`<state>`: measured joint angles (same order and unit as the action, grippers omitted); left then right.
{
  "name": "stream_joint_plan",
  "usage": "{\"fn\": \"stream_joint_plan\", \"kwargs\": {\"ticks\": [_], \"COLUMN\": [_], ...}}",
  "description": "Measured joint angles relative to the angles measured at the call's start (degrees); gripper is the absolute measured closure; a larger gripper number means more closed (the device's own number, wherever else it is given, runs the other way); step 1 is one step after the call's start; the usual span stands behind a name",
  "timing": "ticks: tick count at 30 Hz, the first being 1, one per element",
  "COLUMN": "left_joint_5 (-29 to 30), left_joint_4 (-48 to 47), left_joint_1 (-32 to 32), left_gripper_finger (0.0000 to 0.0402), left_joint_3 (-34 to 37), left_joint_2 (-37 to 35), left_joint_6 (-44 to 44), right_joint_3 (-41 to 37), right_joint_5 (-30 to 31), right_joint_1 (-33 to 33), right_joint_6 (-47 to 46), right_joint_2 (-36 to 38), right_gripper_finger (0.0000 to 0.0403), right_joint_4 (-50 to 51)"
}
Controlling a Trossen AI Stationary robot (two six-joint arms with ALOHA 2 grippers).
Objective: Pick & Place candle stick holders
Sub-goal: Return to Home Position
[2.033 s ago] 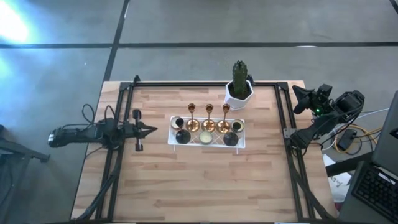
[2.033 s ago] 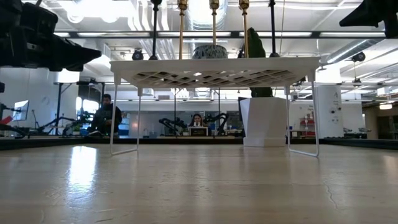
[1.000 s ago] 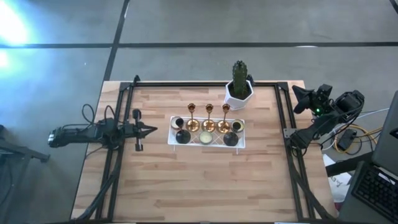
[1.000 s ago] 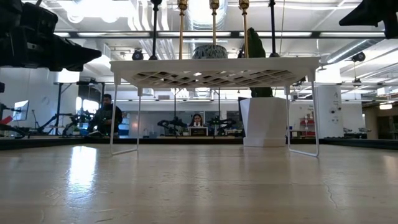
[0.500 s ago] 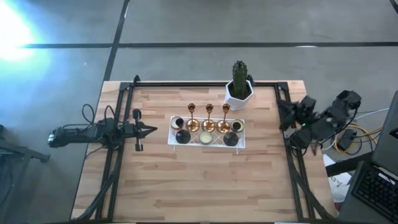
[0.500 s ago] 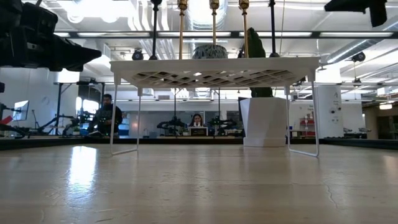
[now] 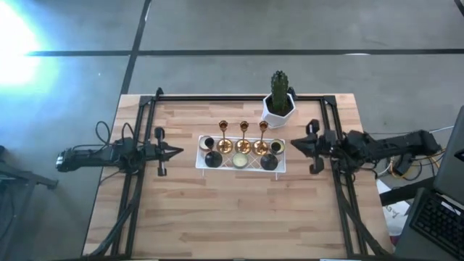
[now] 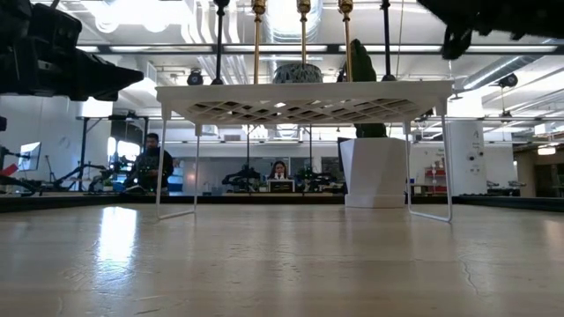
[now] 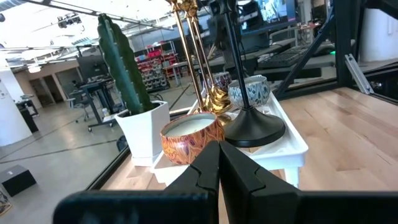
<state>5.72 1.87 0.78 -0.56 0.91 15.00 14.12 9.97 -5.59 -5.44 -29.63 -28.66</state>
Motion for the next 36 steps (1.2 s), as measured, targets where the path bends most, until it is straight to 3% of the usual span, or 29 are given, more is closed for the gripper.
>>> {"fn": "stream_joint_plan", "kwargs": {"ticks": [7, 16, 25, 36], "left_joint_5": [0.04, 0.13, 0.15, 0.15], "left_joint_4": [0.02, 0.02, 0.02, 0.04], "left_joint_1": [0.0, -0.02, -0.02, 0.0], "left_gripper_finger": [0.039, 0.039, 0.039, 0.039], "left_joint_3": [0.0, 0.0, 0.0, 0.0], "left_joint_2": [0.0, 0.0, 0.0, 0.83], "left_joint_6": [0.0, 0.0, 0.02, 0.0], "right_joint_3": [-4.9, -13.48, -13.61, -13.61], "right_joint_5": [-7.08, -10.07, -10.07, -10.02], "right_joint_1": [6.37, 6.78, 6.76, 6.72], "right_joint_6": [-0.27, 1.87, 3.65, 3.89], "right_joint_2": [1.75, 15.52, 29.54, 27.62], "right_gripper_finger": [0.0394, 0.0394, 0.0394, 0.0394], "right_joint_4": [3.6, 3.08, 19.65, 22.56]}}
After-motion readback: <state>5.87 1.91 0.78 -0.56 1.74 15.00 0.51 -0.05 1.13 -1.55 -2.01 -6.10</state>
